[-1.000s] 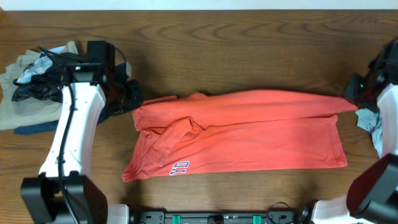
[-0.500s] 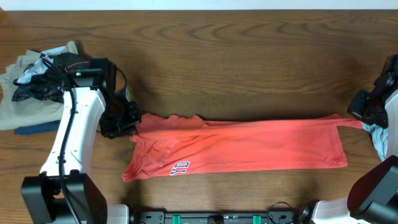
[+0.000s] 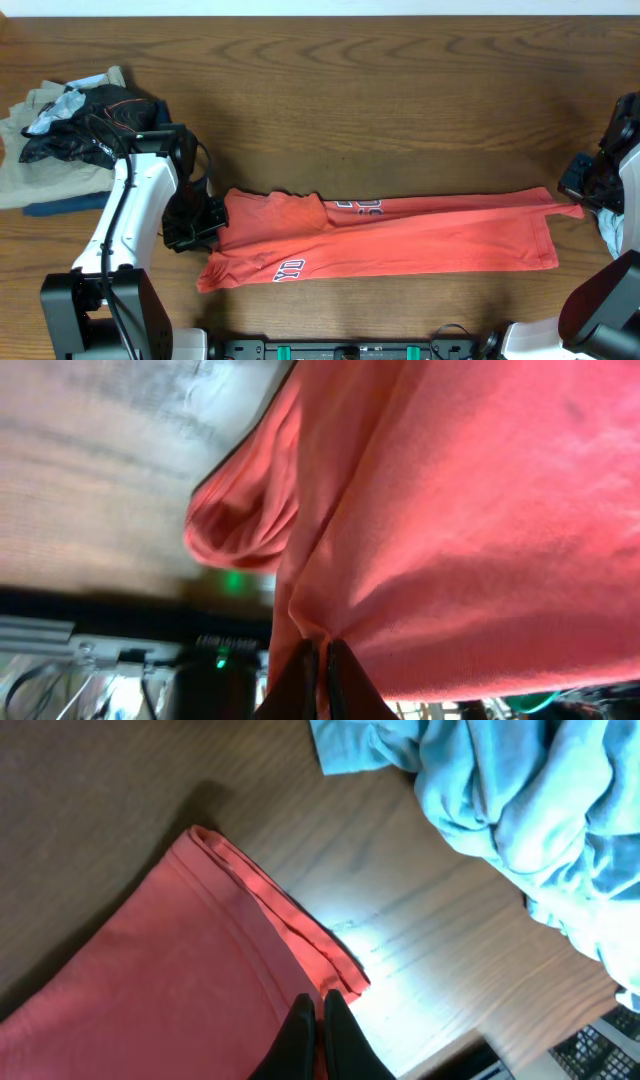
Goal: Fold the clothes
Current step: 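Fold the far edge toward the near edge with both grippers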
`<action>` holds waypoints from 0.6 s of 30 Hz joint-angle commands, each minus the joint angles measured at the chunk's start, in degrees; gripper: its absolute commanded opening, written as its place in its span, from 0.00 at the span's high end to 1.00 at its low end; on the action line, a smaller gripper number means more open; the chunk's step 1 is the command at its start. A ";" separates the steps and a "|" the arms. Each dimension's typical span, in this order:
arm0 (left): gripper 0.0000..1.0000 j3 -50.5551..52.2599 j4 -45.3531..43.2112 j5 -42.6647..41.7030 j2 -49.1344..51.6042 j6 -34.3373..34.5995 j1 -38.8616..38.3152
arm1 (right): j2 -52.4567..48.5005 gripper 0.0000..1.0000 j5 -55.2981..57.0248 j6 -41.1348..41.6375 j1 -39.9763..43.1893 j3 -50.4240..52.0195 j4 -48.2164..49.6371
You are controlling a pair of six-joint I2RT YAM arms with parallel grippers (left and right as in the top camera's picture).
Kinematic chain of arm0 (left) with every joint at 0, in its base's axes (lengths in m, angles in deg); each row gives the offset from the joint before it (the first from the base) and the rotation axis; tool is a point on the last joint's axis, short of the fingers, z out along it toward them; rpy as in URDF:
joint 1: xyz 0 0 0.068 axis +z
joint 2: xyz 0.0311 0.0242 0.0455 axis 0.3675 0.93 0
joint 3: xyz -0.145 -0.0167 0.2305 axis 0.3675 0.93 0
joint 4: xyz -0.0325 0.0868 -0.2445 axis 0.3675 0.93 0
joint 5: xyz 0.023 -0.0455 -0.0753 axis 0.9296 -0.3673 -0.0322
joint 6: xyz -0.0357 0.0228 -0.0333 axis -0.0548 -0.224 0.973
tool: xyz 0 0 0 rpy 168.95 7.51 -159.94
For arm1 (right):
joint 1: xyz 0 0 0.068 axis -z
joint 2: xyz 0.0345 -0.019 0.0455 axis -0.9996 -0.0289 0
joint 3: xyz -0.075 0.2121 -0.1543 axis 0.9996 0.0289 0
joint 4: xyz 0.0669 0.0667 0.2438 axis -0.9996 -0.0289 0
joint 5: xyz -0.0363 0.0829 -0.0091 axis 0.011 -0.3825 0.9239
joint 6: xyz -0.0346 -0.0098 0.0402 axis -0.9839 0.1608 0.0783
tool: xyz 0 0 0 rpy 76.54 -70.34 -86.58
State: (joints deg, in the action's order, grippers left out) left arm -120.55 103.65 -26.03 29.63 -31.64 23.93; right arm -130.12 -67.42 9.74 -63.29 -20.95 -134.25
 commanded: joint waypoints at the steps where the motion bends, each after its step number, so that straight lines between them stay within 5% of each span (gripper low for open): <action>1: 0.94 0.24 1.68 4.11 -0.55 0.50 0.35 | 0.15 0.84 3.65 -0.92 0.61 0.35 -0.63; 8: 0.93 0.24 2.03 4.48 -0.55 0.50 0.35 | 0.15 0.82 4.04 -0.90 1.44 0.35 -0.70; 10: 0.84 0.24 2.32 4.48 -0.55 0.50 0.35 | 0.15 0.81 3.85 -0.90 1.51 0.35 -0.68; 18: 0.78 0.22 2.82 4.26 -0.55 0.52 0.35 | 0.13 0.77 -2.62 -1.57 1.51 0.35 0.92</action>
State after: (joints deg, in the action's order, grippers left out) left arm -120.55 105.97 -22.42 29.63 -31.40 24.04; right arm -130.12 -66.68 9.00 -62.52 -20.93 -133.79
